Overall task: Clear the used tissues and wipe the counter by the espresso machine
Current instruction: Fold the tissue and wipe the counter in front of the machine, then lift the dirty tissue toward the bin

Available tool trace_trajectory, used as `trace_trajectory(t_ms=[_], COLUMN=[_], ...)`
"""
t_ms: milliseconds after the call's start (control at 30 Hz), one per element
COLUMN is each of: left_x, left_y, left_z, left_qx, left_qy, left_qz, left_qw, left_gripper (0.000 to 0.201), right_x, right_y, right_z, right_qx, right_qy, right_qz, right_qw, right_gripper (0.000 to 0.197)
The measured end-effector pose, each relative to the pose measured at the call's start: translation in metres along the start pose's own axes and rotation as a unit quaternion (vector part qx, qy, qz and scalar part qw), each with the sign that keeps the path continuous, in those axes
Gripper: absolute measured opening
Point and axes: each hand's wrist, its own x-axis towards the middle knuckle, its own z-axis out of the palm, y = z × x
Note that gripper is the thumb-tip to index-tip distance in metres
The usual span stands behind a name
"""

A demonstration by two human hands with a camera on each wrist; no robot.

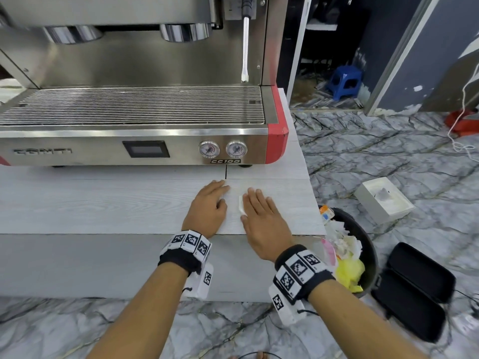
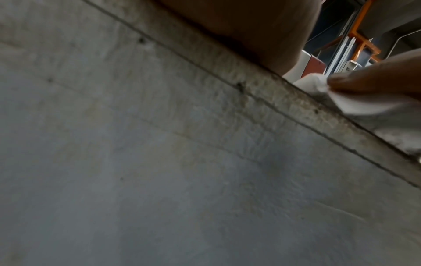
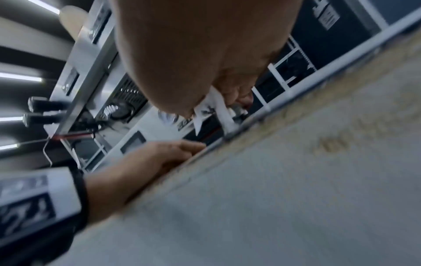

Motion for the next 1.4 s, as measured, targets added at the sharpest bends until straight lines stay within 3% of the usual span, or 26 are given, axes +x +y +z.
trace_trajectory(t_ms=[200,500,700,900,1100,1300,1400], left_x=[0.001,-0.002,-0.003,-0.008,-0.004,0.003,0.009], left_y=[-0.002,-0.001,0.006,0.043,0.105,0.146,0.161], left_z=[0.001,0.0,-0.002,0.001,0.017,0.041,0.056], left_qx=[-0.018,-0.018,-0.017,-0.081,-0.239,-0.372,-0.399], left_qy=[0.004,-0.008,-0.008,-0.032,-0.128,-0.181,-0.172], left_qz=[-0.002,0.0,0.017,0.058,0.015,-0.054,-0.073], left_qw=[1.0,1.0,1.0,0.994,0.962,0.909,0.898], left_gripper=[0.041,0.042,0.04,0.035,0.025,0.019,0.029], right_x=[-0.004,-0.027,-0.038,-0.046,-0.046,-0.052,-0.055], right_y=[0.023,0.088,0.108,0.094,0.084,0.098,0.108], right_z=[-0.001,-0.022,-0.029,-0.04,-0.048,-0.047,-0.05], right_qx=[-0.07,-0.084,0.011,0.107,0.121,0.125,0.127], right_qy=[0.022,0.024,0.035,0.116,0.146,0.161,0.157], right_qz=[0.047,0.116,0.165,0.154,0.124,0.081,0.054], right_qw=[0.996,0.989,0.986,0.975,0.974,0.976,0.978], right_gripper=[0.059,0.074,0.052,0.047,0.047,0.051,0.056])
